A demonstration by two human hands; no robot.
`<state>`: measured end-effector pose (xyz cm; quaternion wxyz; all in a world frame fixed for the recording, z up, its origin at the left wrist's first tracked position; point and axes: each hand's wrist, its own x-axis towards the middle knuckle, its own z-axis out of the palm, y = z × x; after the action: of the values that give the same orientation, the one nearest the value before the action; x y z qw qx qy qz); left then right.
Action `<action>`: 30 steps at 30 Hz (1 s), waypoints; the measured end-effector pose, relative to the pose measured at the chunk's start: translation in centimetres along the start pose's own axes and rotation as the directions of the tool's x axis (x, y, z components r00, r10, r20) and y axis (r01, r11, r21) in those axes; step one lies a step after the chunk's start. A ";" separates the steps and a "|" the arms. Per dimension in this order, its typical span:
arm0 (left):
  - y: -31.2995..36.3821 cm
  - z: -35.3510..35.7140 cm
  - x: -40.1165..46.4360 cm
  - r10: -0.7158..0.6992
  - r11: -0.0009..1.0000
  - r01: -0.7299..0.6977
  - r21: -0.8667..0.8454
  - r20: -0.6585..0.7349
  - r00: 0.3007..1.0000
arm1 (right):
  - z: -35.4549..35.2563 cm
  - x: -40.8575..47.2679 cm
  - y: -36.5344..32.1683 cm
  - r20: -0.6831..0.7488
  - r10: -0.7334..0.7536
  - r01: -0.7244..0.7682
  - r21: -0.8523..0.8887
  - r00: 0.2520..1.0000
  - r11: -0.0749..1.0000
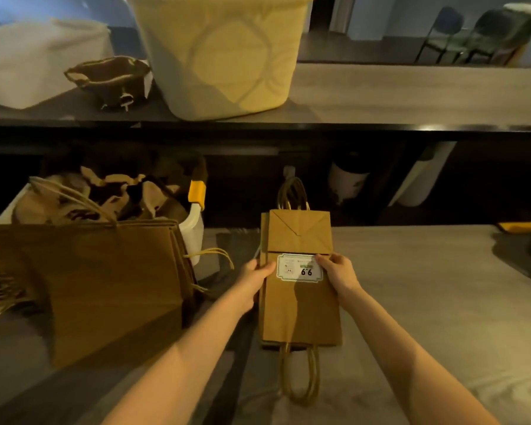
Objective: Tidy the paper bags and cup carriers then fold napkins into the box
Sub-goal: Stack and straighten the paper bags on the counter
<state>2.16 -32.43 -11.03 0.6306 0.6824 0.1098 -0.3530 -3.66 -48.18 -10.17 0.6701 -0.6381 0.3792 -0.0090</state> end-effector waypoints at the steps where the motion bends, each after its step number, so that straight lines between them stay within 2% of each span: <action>1: -0.1 0.0 0.7 -0.014 1.000 0.014 0.013 -0.016 1.000 | -0.1 0.5 -0.1 0.006 0.008 -0.008 -0.007 1.000 1.000; 8: -0.4 0.3 2.6 -0.044 0.997 0.048 0.065 -0.062 0.997 | -0.8 1.5 0.7 0.012 0.072 -0.071 -0.066 0.997 0.995; 14: -1.4 0.3 3.9 -0.100 0.992 0.105 0.074 -0.070 0.993 | -1.4 2.0 1.4 -0.091 0.111 -0.117 -0.070 0.990 0.991; 17: -1.7 0.0 4.5 -0.044 0.986 0.056 0.156 -0.083 0.996 | -1.8 2.6 1.8 -0.170 0.109 -0.131 -0.125 0.979 0.983; 19: -1.7 0.1 4.7 0.044 0.953 -0.005 0.303 -0.123 0.991 | -2.3 2.6 1.7 -0.218 0.098 -0.134 -0.156 0.971 0.979; 21: -1.4 0.3 4.6 0.171 0.850 -0.068 0.523 -0.151 0.974 | -2.9 2.8 1.8 -0.237 0.093 -0.129 -0.139 0.967 0.982; 23: -1.0 0.4 4.4 0.294 0.741 -0.123 0.660 -0.153 0.943 | -3.4 3.1 1.8 -0.236 0.082 -0.111 -0.113 0.968 0.987; 25: -0.4 0.6 4.2 0.354 0.704 -0.178 0.687 -0.122 0.927 | -3.4 2.8 1.4 -0.219 0.061 -0.079 -0.072 0.974 0.994; 28: 0.2 1.2 3.8 0.291 0.746 -0.216 0.630 -0.016 0.956 | -2.9 2.6 1.1 -0.187 0.041 -0.051 -0.048 0.982 0.998; 30: 0.2 1.2 3.6 0.264 0.762 -0.211 0.613 0.003 0.964 | -2.4 2.6 1.2 -0.175 0.039 -0.051 -0.063 0.984 0.997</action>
<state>4.44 -34.69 -13.02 0.4123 0.8709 -0.0706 -0.2580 -3.64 -51.26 -12.27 0.6125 -0.6484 0.4505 -0.0366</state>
